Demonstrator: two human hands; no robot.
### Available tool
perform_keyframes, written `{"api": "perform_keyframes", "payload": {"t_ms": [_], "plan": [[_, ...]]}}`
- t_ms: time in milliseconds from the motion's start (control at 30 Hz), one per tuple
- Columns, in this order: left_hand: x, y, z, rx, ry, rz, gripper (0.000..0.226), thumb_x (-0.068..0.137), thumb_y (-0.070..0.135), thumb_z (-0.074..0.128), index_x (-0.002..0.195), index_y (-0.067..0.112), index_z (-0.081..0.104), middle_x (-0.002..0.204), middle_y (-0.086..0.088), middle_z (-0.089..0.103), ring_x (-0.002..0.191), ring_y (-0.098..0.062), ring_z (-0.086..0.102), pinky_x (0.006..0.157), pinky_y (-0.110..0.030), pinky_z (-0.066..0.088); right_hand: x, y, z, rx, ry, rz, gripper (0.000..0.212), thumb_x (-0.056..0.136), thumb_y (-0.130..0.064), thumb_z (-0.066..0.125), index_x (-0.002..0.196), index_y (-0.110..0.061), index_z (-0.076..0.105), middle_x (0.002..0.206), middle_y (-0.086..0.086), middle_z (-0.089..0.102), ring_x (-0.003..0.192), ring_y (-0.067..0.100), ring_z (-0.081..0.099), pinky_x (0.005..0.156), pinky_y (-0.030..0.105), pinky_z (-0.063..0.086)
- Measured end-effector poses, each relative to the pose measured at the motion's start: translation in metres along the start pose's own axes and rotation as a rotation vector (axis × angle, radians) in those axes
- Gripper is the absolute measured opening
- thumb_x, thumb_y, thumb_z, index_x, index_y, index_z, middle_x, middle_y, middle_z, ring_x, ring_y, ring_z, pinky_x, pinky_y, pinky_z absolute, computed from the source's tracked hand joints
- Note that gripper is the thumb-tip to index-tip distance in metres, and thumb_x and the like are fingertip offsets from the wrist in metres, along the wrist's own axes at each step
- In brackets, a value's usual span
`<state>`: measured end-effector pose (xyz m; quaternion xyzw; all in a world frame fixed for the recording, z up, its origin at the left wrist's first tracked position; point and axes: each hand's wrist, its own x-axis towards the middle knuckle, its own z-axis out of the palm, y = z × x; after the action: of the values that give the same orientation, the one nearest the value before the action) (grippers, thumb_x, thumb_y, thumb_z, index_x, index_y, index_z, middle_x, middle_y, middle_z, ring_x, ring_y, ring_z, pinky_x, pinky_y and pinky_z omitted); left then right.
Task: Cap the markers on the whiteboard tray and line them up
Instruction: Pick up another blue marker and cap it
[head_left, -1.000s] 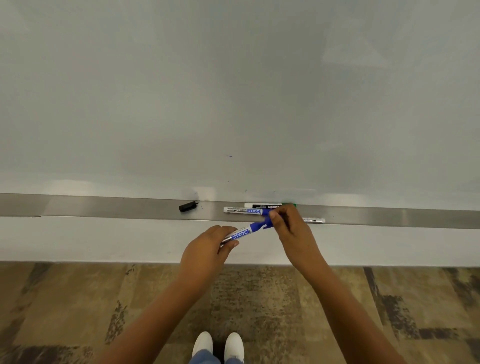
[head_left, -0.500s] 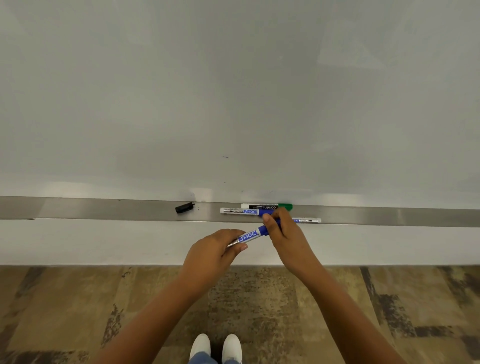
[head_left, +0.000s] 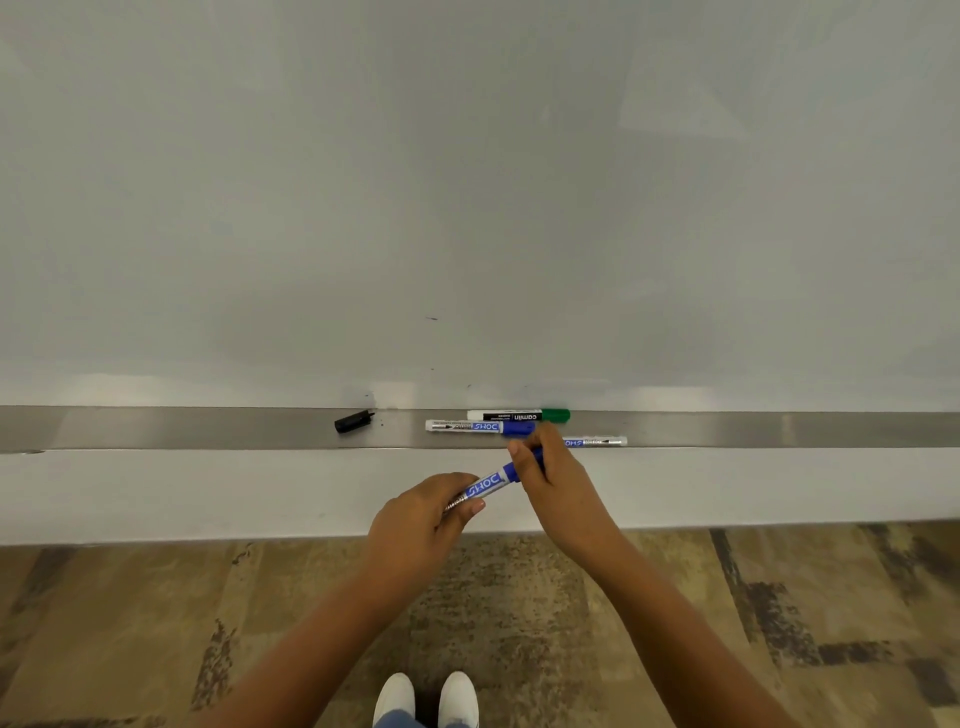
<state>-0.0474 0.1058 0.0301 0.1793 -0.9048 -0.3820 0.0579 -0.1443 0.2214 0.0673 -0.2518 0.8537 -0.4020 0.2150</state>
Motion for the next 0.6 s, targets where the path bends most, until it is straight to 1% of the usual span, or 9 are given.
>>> {"api": "perform_keyframes", "payload": {"t_ms": [67,100,167,233,300,367,467,533,600], "plan": [[0.000,0.002,0.000,-0.021,-0.018,-0.003,0.032,0.090,0.034,0.043,0.117,0.021,0.053,0.093,0.008,0.057,0.064,-0.001,0.046,0.058,-0.008,0.031,-0.002,0.002,-0.002,0.047,-0.006,-0.016,0.016,0.097,-0.029,0.036,0.090,-0.015,0.041,0.063,-0.009,0.044,0.054,0.007,0.040,0.052,0.016,0.035],[0.003,0.004,0.000,-0.019,-0.030,-0.001,0.032,0.090,0.034,0.043,0.118,0.021,0.053,0.098,0.004,0.061,0.065,-0.003,0.046,0.059,-0.008,0.031,-0.002,0.003,-0.003,0.069,-0.001,-0.014,0.016,0.097,-0.029,0.036,0.089,-0.015,0.042,0.064,-0.008,0.045,0.056,0.007,0.041,0.054,0.017,0.035],[0.011,0.010,-0.004,0.016,-0.075,0.017,0.034,0.091,0.034,0.043,0.121,0.021,0.052,0.110,-0.001,0.063,0.073,-0.006,0.046,0.063,-0.013,0.034,0.001,0.009,-0.005,0.100,0.016,0.019,0.017,0.097,-0.030,0.036,0.087,-0.017,0.042,0.065,-0.007,0.047,0.058,0.007,0.042,0.056,0.018,0.037],[0.022,0.014,-0.006,0.068,-0.129,0.049,0.034,0.091,0.034,0.043,0.122,0.022,0.051,0.114,-0.002,0.062,0.084,-0.011,0.050,0.071,-0.019,0.036,0.008,0.015,-0.008,0.135,0.014,0.075,0.020,0.097,-0.032,0.035,0.082,-0.021,0.043,0.064,-0.007,0.047,0.054,0.005,0.040,0.050,0.015,0.034],[0.032,0.012,-0.008,0.080,-0.161,0.072,0.035,0.090,0.034,0.046,0.123,0.024,0.050,0.116,0.000,0.059,0.091,-0.015,0.054,0.074,-0.022,0.037,0.022,0.027,-0.014,0.192,0.042,0.166,0.024,0.097,-0.034,0.035,0.078,-0.022,0.043,0.062,-0.005,0.046,0.050,0.006,0.037,0.043,0.016,0.029],[0.036,0.003,-0.008,0.062,-0.147,0.036,0.037,0.088,0.034,0.049,0.125,0.025,0.047,0.112,0.005,0.056,0.086,-0.013,0.055,0.074,-0.022,0.040,0.037,0.041,-0.027,0.263,0.141,0.276,0.026,0.097,-0.035,0.036,0.078,-0.019,0.044,0.062,-0.002,0.045,0.048,0.009,0.035,0.038,0.017,0.027],[0.033,-0.018,-0.008,0.039,-0.064,-0.055,0.033,0.088,0.029,0.051,0.120,0.021,0.051,0.100,0.004,0.057,0.078,-0.010,0.053,0.075,-0.022,0.044,0.057,0.071,-0.053,0.281,0.273,0.404,0.027,0.097,-0.035,0.036,0.091,-0.010,0.046,0.063,0.001,0.044,0.050,0.013,0.034,0.039,0.022,0.027],[0.029,-0.028,-0.007,0.042,-0.051,-0.088,0.028,0.089,0.026,0.050,0.116,0.019,0.054,0.103,-0.001,0.061,0.079,-0.012,0.054,0.076,-0.023,0.044,0.065,0.089,-0.067,0.302,0.318,0.472,0.029,0.097,-0.035,0.036,0.095,-0.008,0.046,0.062,0.003,0.042,0.048,0.013,0.032,0.033,0.018,0.027],[0.025,-0.034,-0.005,0.047,-0.058,-0.104,0.025,0.089,0.025,0.050,0.113,0.018,0.055,0.105,-0.004,0.062,0.079,-0.012,0.054,0.075,-0.022,0.043,0.071,0.102,-0.076,0.384,0.338,0.523,0.029,0.097,-0.033,0.036,0.093,-0.006,0.046,0.060,0.004,0.039,0.046,0.013,0.028,0.026,0.014,0.022]]}}
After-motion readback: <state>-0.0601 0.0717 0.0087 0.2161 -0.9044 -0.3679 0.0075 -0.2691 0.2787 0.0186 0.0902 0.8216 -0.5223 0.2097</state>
